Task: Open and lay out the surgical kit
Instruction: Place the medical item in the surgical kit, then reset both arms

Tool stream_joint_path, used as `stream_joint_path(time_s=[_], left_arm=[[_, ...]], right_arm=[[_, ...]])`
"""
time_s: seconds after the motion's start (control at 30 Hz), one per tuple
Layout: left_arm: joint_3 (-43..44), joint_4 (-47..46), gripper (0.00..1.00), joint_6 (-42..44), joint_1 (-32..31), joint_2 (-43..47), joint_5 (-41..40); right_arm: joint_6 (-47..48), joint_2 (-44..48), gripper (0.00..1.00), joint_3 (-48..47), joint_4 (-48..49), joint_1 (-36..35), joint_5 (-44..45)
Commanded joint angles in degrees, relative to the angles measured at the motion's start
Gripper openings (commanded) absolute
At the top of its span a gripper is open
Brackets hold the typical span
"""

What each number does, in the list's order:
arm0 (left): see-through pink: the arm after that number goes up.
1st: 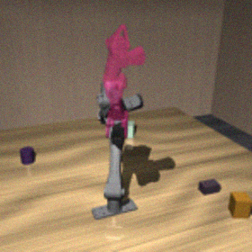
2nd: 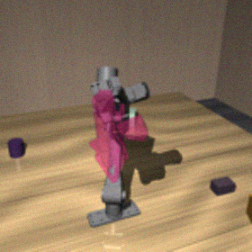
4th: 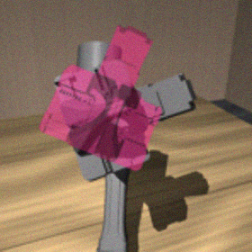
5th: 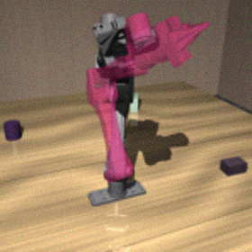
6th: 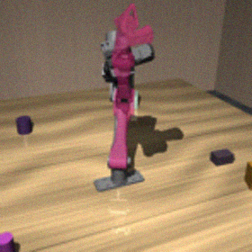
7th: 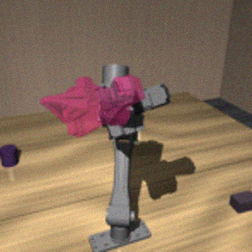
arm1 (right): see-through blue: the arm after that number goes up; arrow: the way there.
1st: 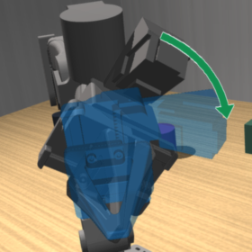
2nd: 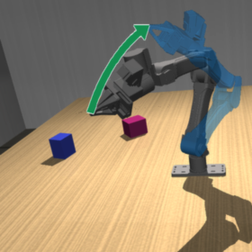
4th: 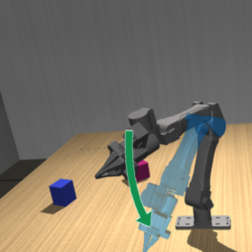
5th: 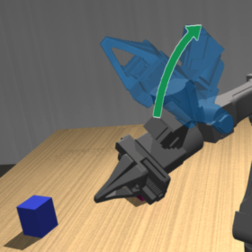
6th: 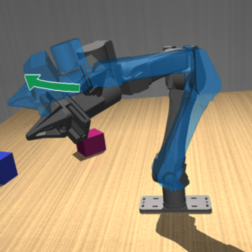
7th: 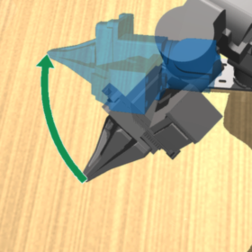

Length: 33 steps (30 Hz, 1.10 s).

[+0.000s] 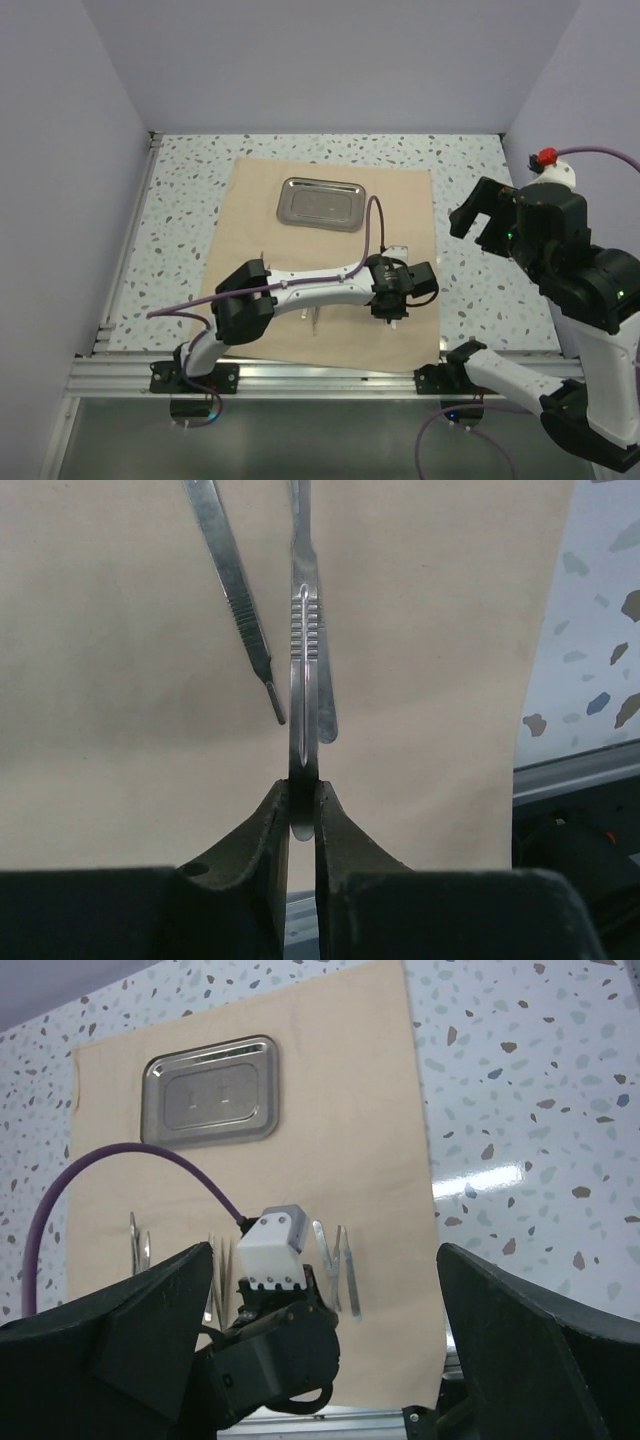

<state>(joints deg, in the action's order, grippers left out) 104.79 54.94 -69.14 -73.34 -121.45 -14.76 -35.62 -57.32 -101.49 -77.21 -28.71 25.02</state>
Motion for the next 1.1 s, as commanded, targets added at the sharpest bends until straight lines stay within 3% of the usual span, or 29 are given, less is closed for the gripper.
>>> stream_joint_path(time_s=[0.0,0.07,0.1,0.13,0.17,0.23,0.3,0.53,0.67,0.87,1.07], left_arm=[[-0.7,-0.9,0.0,-5.2,0.8,-1.0,0.0],[-1.3,-2.1,0.0,-4.9,0.7,-1.4,1.5],[-1.3,-2.4,0.23,-4.8,0.7,-1.6,1.8],[-0.6,-2.5,0.38,-4.4,0.5,-1.7,2.1],[0.0,-1.8,0.72,-4.2,0.5,-1.8,2.1],[1.9,-0.5,0.92,-3.9,0.1,-1.5,1.6],[3.0,1.4,1.0,-3.6,0.0,0.2,0.6],[0.3,3.3,0.99,5.0,0.5,16.9,-9.6],[-6.6,7.5,1.0,11.3,2.5,34.6,-23.8],[-17.3,1.0,1.0,28.0,14.4,57.3,-26.7],[-16.6,4.4,1.0,33.0,15.6,61.6,-33.9]], right_arm=[[-1.8,2.0,0.98,1.0,-12.2,0.2,1.4],[-2.2,3.4,0.98,1.4,-12.9,0.3,1.4],[-2.3,3.7,0.98,1.6,-13.5,0.2,1.4],[-2.2,4.3,0.98,1.6,-13.7,0.2,1.5],[-2.1,4.8,0.98,1.6,-13.8,0.2,1.5],[-1.8,5.8,0.98,1.8,-13.6,0.1,1.3],[-0.8,6.7,0.99,2.1,-12.4,0.2,0.9],[3.8,9.4,0.98,3.4,-4.9,0.2,-3.3],[8.0,10.9,0.98,3.3,0.1,0.1,-4.2],[11.5,9.0,0.98,6.8,5.4,0.1,-5.7],[11.7,8.0,0.98,9.5,10.3,0.2,-8.8]])
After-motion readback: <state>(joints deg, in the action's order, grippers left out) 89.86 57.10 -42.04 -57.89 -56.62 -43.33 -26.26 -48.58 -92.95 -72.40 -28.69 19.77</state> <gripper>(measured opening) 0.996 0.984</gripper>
